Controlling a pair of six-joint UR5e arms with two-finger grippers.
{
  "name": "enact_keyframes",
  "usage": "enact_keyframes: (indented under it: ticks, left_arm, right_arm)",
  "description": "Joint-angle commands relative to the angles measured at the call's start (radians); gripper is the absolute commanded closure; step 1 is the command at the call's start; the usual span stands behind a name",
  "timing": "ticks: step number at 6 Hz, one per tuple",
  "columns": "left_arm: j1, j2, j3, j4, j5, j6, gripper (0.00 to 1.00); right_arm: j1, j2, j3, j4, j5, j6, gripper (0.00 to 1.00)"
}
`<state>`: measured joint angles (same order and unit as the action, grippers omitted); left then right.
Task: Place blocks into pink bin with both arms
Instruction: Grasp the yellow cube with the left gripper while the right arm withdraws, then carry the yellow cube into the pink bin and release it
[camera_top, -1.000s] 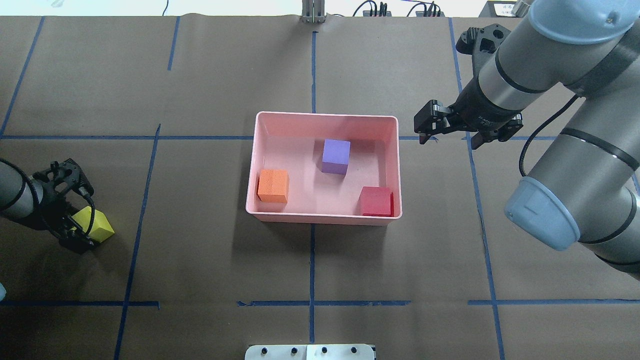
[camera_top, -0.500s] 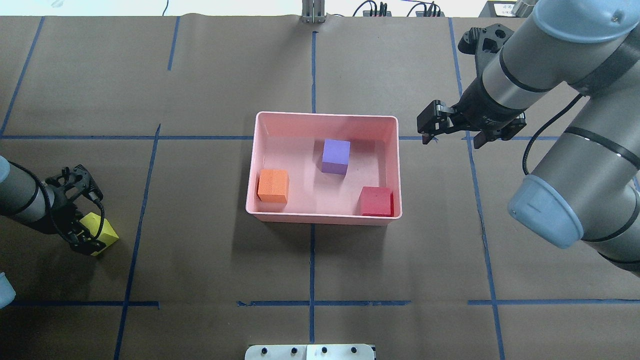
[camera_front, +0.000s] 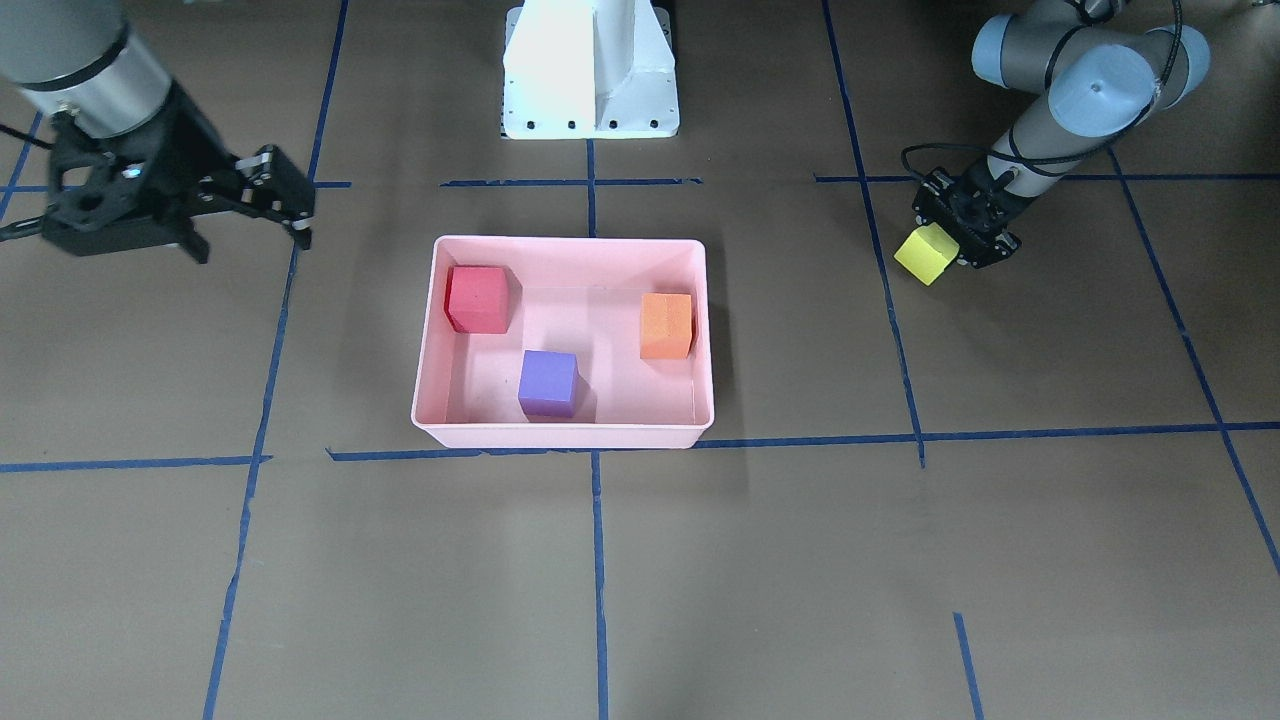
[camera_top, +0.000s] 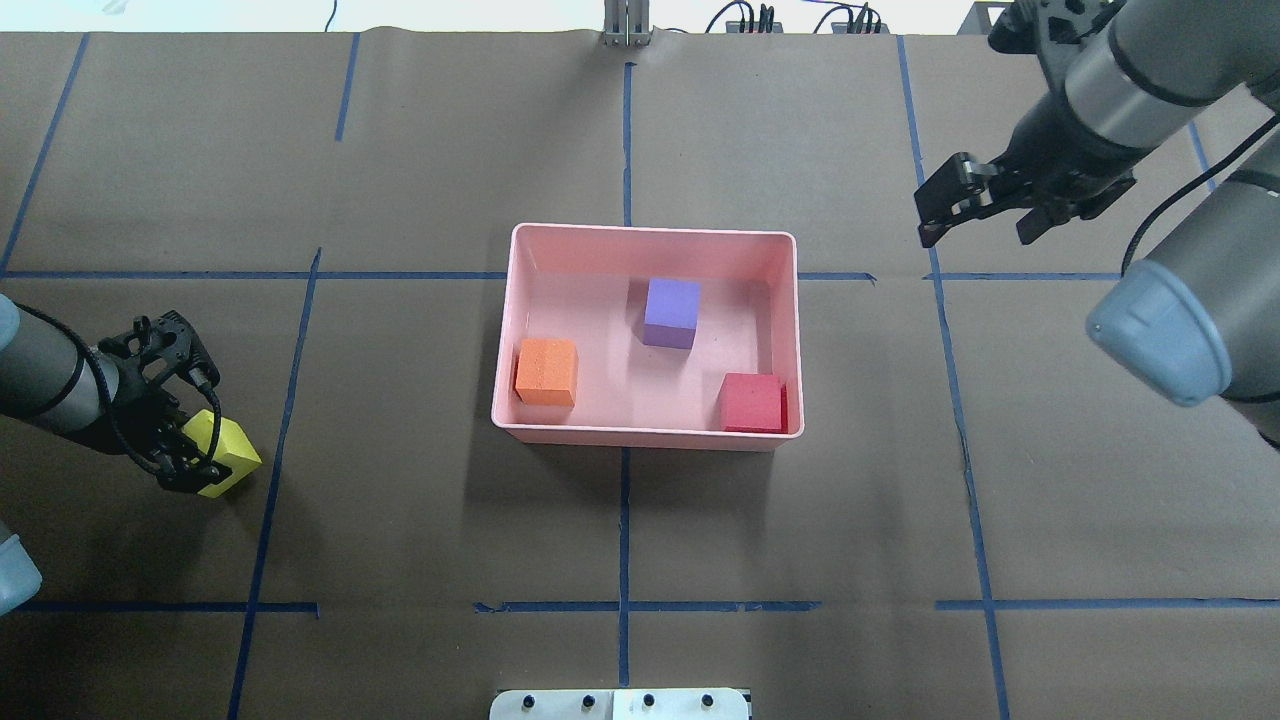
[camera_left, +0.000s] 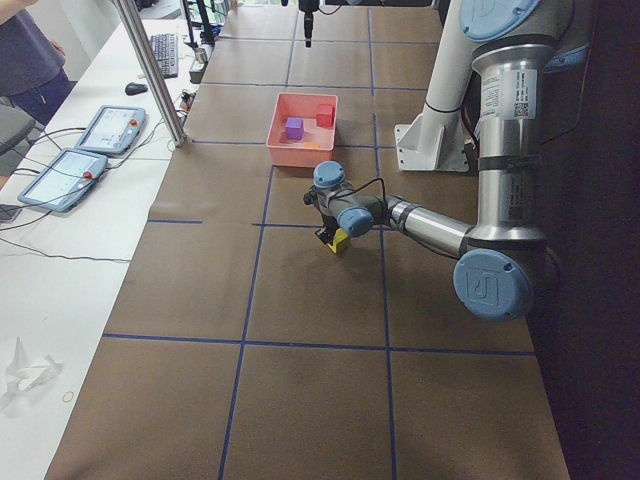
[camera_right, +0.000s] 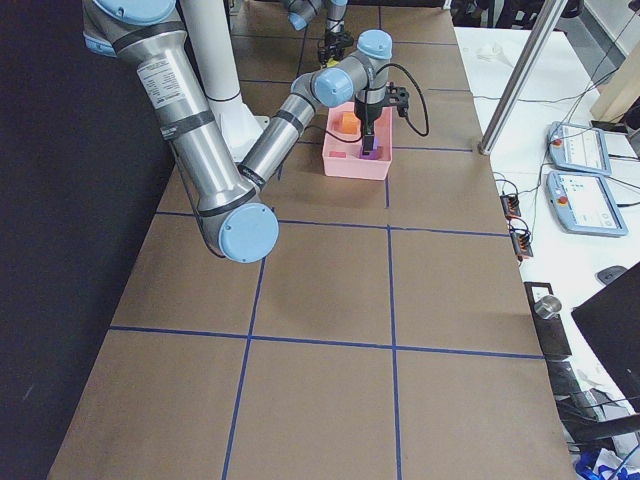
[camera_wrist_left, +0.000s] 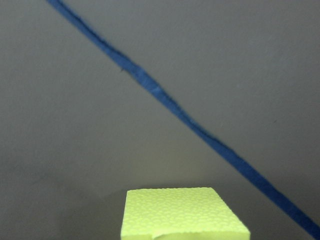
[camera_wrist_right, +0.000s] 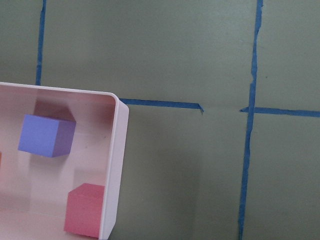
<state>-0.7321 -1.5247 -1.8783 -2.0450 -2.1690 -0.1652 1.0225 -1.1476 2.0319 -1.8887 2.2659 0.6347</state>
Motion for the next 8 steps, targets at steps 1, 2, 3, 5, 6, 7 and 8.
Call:
enact_keyframes:
  ticks: [1, 2, 3, 5, 6, 7, 8]
  left_arm:
    - [-0.045, -0.084, -0.027, 0.055, 0.000, -0.061, 0.46]
    - [-0.046, -0.221, -0.031, 0.192, 0.000, -0.162, 0.46]
    - [-0.043, -0.397, -0.033, 0.397, 0.000, -0.242, 0.46]
    - [-0.012, -0.698, -0.010, 0.696, 0.003, -0.438, 0.46]
    - [0.047, -0.832, 0.064, 0.697, 0.012, -0.621, 0.45]
    - [0.080, -0.971, 0.197, 0.697, 0.049, -0.708, 0.42]
    - [0.150, -1.015, 0.253, 0.689, 0.140, -0.761, 0.33]
  right_arm:
    - [0.153, -0.105, -0.044, -0.001, 0.075, -0.384, 0.00]
    - [0.215, -0.141, -0.083, -0.001, 0.090, -0.568, 0.00]
    - [0.281, -0.211, -0.090, -0.001, 0.092, -0.714, 0.00]
    - [0.397, -0.350, -0.088, 0.000, 0.099, -0.972, 0.00]
    - [0.421, -0.429, -0.088, 0.011, 0.092, -1.056, 0.00]
    - [0.456, -0.472, -0.088, 0.013, 0.090, -1.094, 0.00]
    - [0.484, -0.510, -0.087, 0.013, 0.089, -1.119, 0.00]
